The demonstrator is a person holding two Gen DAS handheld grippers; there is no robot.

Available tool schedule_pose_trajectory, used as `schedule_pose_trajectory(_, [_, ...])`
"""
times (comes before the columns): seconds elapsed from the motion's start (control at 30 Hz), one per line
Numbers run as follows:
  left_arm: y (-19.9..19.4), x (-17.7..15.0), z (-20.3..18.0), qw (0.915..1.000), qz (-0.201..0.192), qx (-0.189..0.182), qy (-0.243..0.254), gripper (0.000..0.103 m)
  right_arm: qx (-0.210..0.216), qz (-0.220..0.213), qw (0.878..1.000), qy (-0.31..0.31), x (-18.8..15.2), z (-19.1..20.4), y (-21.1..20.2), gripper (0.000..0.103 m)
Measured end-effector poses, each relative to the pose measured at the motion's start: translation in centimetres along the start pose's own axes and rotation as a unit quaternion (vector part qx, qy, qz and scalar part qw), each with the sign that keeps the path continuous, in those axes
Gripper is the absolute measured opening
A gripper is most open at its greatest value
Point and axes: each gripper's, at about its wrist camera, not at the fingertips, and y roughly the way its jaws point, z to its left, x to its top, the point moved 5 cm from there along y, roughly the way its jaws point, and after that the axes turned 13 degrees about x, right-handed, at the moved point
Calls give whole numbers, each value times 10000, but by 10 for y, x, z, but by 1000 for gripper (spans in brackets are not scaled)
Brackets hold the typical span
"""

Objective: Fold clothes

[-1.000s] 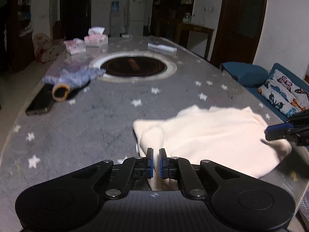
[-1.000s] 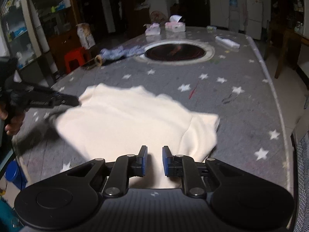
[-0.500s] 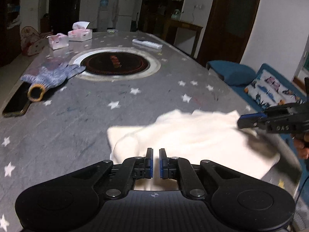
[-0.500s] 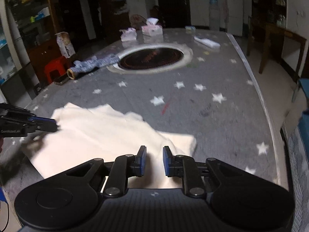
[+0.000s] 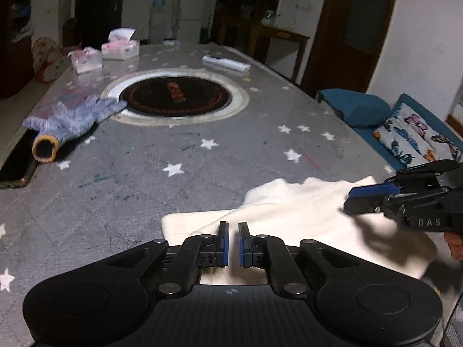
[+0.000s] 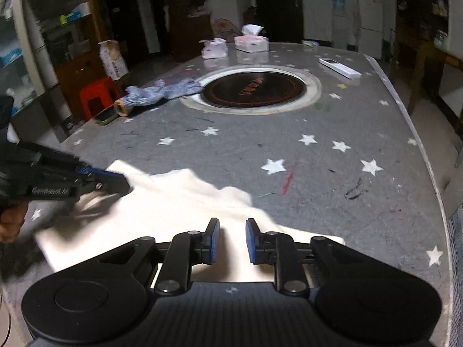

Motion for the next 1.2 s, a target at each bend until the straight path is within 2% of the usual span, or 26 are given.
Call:
schedule_pose_trajectory(0.2, [-34, -22, -14, 9990, -128, -256, 339, 8, 603, 105, 9965, -570, -13, 51, -14, 19])
schedule_pose_trajectory(0.33, [-36, -45, -19, 9986, 1, -197, 491, 8, 887, 183, 9919, -890, -26, 80, -12, 19])
schedule_pose_trajectory(0.47, [-36, -52, -17, 9989, -58, -174, 421, 8, 752, 426, 9890, -1197, -43, 90, -2, 20])
schedule_pose_trajectory(0.6, [-48, -48, -14, 9991, -183, -154, 361, 9, 570, 418, 9869, -1451, -42, 99, -5, 20])
schedule_pose_trajectory(0.77, [-54, -56, -7, 9994, -193, -133, 258, 9, 732, 316, 9857, -1482, -43, 112, -5, 20])
schedule_pose_trajectory(0.93, [-56, -60, -2, 9997, -172, -168, 69, 10, 684, 444, 9839, -1592, -49, 118, 4, 20])
schedule_pose_trajectory(1.03, [-60, -58, 2, 9996, -229, -153, -26, 18, 683, 445, 9831, -1641, -45, 122, 1, 21])
schedule_pose_trajectory(1.07, [-60, -59, 4, 9996, -244, -123, -51, 25, 688, 446, 9824, -1679, -45, 124, 2, 24])
schedule_pose_trajectory(1.2, [-56, -67, 13, 9995, -126, -130, -261, 29, 707, 447, 9795, -1831, -43, 133, 4, 28])
